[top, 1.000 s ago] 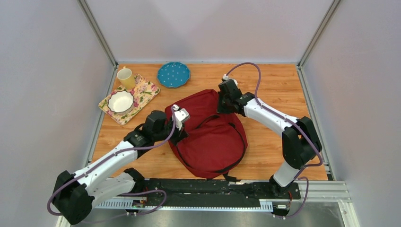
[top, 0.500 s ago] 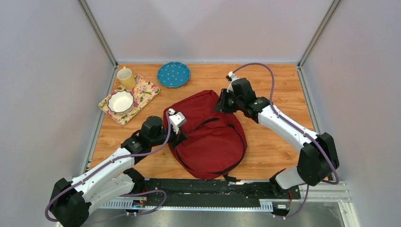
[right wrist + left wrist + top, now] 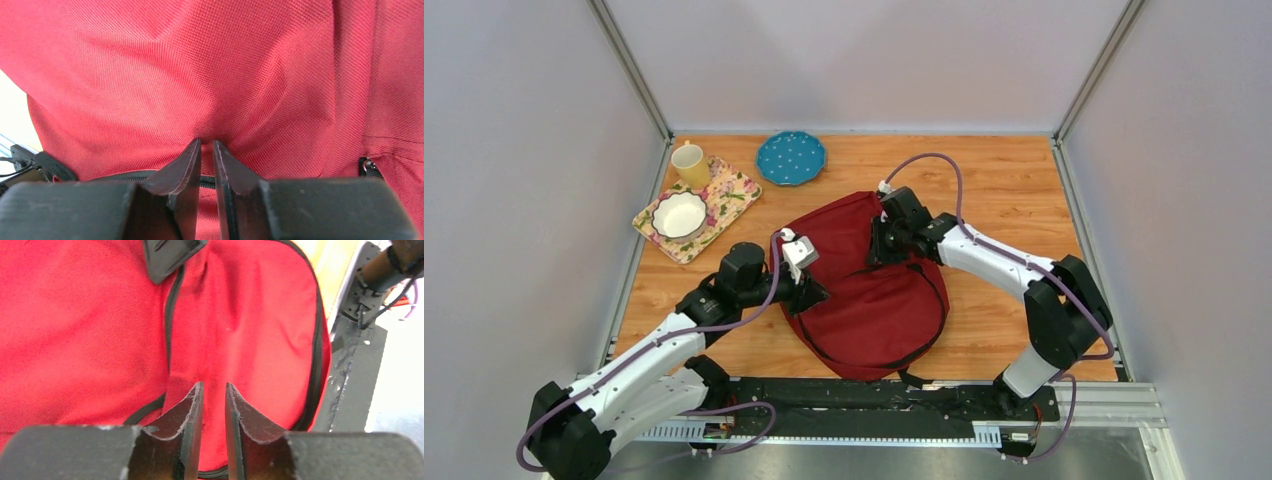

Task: Pack the student bag
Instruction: Zip the student bag at the center of the board.

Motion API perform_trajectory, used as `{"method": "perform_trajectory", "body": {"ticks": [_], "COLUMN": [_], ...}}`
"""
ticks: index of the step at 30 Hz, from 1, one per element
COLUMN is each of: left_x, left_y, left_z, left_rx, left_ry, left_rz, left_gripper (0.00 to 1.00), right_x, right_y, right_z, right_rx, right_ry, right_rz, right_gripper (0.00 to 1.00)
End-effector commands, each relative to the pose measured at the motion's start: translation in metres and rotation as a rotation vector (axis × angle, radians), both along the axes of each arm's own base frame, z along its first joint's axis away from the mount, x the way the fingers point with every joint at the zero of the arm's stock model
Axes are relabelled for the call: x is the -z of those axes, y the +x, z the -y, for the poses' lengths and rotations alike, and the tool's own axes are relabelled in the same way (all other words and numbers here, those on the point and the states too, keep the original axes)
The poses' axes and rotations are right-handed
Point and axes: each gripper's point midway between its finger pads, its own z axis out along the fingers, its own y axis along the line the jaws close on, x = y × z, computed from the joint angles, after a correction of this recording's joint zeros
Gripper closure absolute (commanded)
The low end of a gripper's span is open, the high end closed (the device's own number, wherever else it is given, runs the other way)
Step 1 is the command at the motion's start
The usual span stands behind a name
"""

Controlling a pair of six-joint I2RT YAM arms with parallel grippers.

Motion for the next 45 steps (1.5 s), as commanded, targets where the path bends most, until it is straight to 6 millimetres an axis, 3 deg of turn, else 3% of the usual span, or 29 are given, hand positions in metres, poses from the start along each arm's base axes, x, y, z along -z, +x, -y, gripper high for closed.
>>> {"method": "perform_trajectory", "body": {"ticks": [1, 5, 7, 10, 11, 13, 14, 18, 20, 22, 26, 30, 33, 38, 45], "left_x": [-0.031, -0.038, -0.042, -0.043, -0.04, -0.034, -0.03, -0.01, -0.008, -0.012, -0.028, -0.047, -0.048, -0.027, -0.002], "left_y": [-0.012, -0.011, -0.006, 0.01, 0.022, 0.029, 0.038, 0.042, 0.039, 0.035, 0.02, 0.025, 0.03, 0.025, 0.027], "left_z": [0.012, 0.014, 0.01, -0.004, -0.014, -0.027, -0.038, -0.057, -0.054, -0.045, -0.015, 0.008, 0.023, 0.038, 0.044], "left_rx": [0.083, 0.084, 0.051, -0.07, -0.163, -0.258, -0.356, -0.499, -0.497, -0.453, -0.255, -0.103, 0.001, 0.122, 0.143], "left_ry": [-0.093, -0.106, -0.093, -0.06, -0.036, -0.012, 0.001, 0.017, -0.011, -0.048, -0.115, -0.101, -0.05, 0.039, 0.11], "left_rz": [0.021, 0.03, 0.045, 0.089, 0.1, 0.102, 0.091, 0.025, -0.002, -0.012, -0.006, 0.063, 0.067, -0.065, -0.198], "left_gripper": [0.69, 0.64, 0.59, 0.4, 0.32, 0.3, 0.3, 0.29, 0.28, 0.28, 0.27, 0.27, 0.26, 0.26, 0.25], "right_x": [-0.005, -0.047, -0.071, -0.079, -0.079, -0.074, -0.064, -0.034, -0.027, -0.035, -0.042, -0.045, -0.052, -0.059, -0.072], "right_y": [0.0, -0.015, -0.013, 0.004, 0.007, 0.013, 0.012, -0.003, -0.014, -0.028, -0.024, -0.023, -0.026, -0.03, -0.033], "right_z": [0.016, -0.011, -0.006, 0.022, 0.034, 0.047, 0.047, 0.038, 0.034, 0.03, 0.035, 0.035, 0.031, 0.036, 0.04], "right_rx": [-0.001, -0.149, -0.11, 0.053, 0.097, 0.147, 0.14, 0.082, 0.069, 0.046, 0.031, -0.007, -0.024, -0.007, -0.003], "right_ry": [-0.062, 0.114, 0.141, 0.048, 0.014, -0.033, -0.048, -0.056, -0.03, 0.016, 0.034, 0.01, 0.045, 0.054, 0.064], "right_rz": [0.047, 0.077, 0.133, 0.211, 0.238, 0.264, 0.241, 0.112, 0.055, 0.062, 0.164, 0.172, 0.179, 0.193, 0.215], "right_gripper": [0.72, 0.67, 0.65, 0.63, 0.61, 0.55, 0.55, 0.63, 0.67, 0.62, 0.53, 0.52, 0.52, 0.52, 0.52]}}
